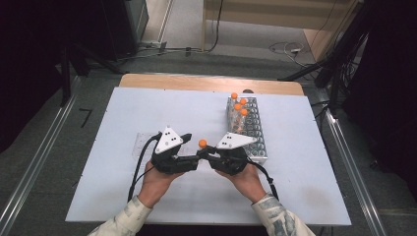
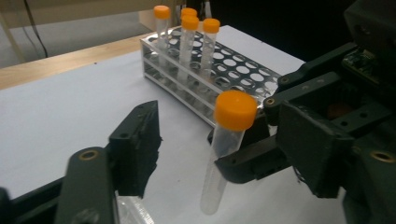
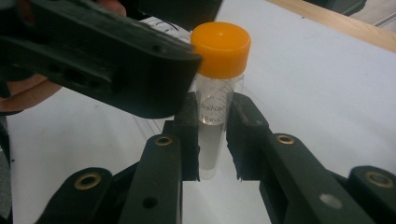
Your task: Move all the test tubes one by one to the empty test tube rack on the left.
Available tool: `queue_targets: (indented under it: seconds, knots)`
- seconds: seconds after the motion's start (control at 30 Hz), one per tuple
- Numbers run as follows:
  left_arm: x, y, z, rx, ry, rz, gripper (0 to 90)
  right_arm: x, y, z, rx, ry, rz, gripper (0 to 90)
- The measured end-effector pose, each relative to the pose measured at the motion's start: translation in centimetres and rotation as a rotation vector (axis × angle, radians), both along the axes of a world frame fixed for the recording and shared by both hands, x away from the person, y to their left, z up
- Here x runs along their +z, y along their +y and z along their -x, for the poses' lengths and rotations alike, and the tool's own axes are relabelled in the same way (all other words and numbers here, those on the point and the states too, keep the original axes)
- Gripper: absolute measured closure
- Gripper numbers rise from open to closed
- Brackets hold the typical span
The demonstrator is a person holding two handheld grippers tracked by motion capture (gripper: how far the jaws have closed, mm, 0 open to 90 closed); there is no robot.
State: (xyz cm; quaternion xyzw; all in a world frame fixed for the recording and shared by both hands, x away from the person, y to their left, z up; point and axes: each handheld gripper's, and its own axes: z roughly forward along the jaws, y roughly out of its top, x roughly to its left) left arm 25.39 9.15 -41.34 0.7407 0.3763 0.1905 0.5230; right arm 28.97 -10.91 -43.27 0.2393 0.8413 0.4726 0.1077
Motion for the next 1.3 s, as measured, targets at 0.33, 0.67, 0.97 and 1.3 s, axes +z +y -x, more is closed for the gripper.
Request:
queue_targets:
  seconds: [0.33, 0.67, 0.97, 1.3]
  knots:
    - [-0.2, -0.2, -0.1, -0.022, -0.007, 0.008, 57.6, -0.2, 0.4, 0.1, 0.012, 0.005, 0.003, 72.5]
    - [-0.4, -0.3, -0.2, -0.030, -0.011, -0.008, 69.2, -0.1, 0.4, 0.3, 0.016, 0.012, 0.001, 72.4]
    - [-0.4, -0.4, 0.0, -0.032, -0.019, -0.007, 70.4, 0.0, 0.3, 0.3, 0.018, 0.005, -0.005, 71.4]
    - [1.1, 1.3, -0.2, -0.022, -0.031, 0.058, 70.6, 0.2, 0.0, 0.1, 0.019, 0.023, -0.013, 38.2]
